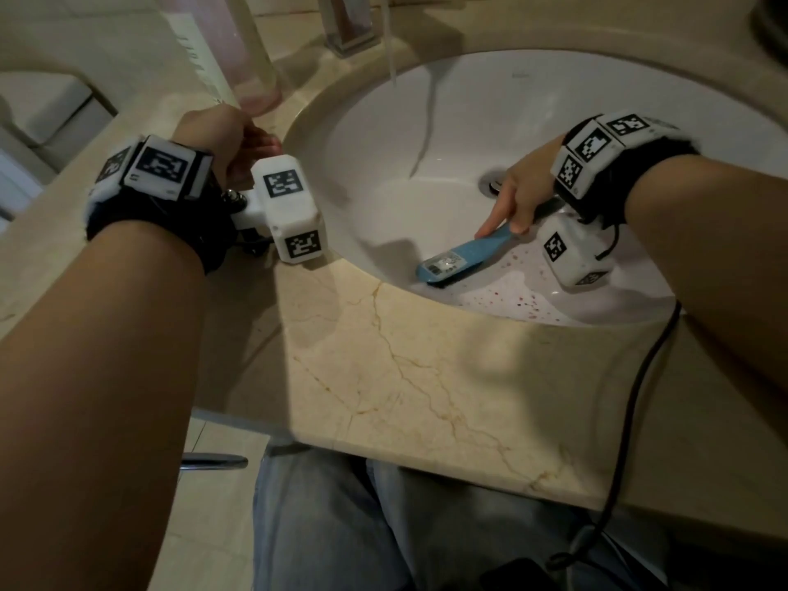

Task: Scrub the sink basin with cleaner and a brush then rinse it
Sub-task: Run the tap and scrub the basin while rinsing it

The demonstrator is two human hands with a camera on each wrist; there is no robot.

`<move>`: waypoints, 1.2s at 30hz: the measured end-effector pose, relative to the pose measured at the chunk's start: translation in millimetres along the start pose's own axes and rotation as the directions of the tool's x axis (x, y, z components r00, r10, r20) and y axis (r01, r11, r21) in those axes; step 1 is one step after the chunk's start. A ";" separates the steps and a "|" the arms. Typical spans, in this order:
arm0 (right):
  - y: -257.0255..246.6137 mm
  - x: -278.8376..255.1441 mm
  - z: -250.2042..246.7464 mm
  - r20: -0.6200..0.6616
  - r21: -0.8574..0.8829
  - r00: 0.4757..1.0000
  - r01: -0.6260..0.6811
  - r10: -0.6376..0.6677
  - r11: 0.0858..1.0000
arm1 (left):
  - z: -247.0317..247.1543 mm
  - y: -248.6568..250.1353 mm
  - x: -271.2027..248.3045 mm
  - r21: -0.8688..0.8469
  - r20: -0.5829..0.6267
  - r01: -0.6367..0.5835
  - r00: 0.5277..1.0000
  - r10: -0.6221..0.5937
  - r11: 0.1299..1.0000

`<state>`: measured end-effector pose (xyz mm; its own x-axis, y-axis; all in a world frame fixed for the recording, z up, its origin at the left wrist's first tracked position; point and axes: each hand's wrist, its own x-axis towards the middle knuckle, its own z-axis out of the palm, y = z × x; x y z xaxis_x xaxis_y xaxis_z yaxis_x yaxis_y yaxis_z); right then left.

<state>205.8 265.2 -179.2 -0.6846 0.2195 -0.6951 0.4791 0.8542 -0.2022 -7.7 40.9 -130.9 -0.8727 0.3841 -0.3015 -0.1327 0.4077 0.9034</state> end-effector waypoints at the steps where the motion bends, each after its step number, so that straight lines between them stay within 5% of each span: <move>1: -0.9 0.2 -0.5 -0.034 0.011 0.999 0.012 -0.012 1.000 | 0.0 -0.1 0.3 0.005 0.003 0.001 1.000 -0.001 1.000; 6: 10.1 6.3 -1.9 -0.308 0.063 0.951 -0.017 0.035 0.998 | -1.7 -0.6 2.5 0.003 0.024 0.006 1.000 -0.006 1.000; 10: 5.2 13.0 -1.8 -0.499 0.137 0.864 -0.004 0.073 0.991 | -2.2 0.3 2.2 0.001 0.024 0.013 1.000 -0.013 1.000; 12: -8.0 11.4 -0.6 -0.449 0.134 0.894 0.049 0.016 0.990 | -1.1 0.9 0.0 0.001 0.032 0.010 0.999 -0.010 1.000; 16: -24.3 11.1 -1.2 -0.089 0.080 0.987 0.139 -0.131 0.987 | 0.1 0.2 -0.5 -0.007 0.040 0.012 0.999 -0.012 1.000; 19: -16.3 12.2 0.2 -0.217 0.068 0.975 0.063 -0.047 0.996 | -0.1 0.4 0.1 0.029 0.035 0.025 0.999 -0.026 0.999; 22: -2.6 13.3 3.5 -0.416 0.004 0.909 -0.026 0.025 1.000 | -1.4 2.8 -1.7 0.076 0.013 0.041 0.999 -0.042 0.996; 28: -23.4 8.4 5.2 -0.063 0.119 0.992 0.113 -0.106 0.986 | 8.3 5.5 -12.0 0.089 0.002 0.003 1.000 -0.003 0.996; 34: -20.1 9.6 1.8 -0.384 0.032 0.923 0.039 -0.024 0.999 | 13.0 8.0 -16.2 0.094 0.031 0.033 0.999 -0.037 0.995; 36: -17.1 7.5 0.3 -0.331 0.076 0.943 0.064 -0.036 0.995 | 14.2 8.7 -17.6 0.051 0.035 0.023 0.999 -0.025 0.998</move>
<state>192.7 252.0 -181.2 -0.8444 0.3324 -0.4202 0.4746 0.8280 -0.2986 13.1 49.4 -122.1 -0.8522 0.4026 -0.3342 -0.1283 0.4585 0.8794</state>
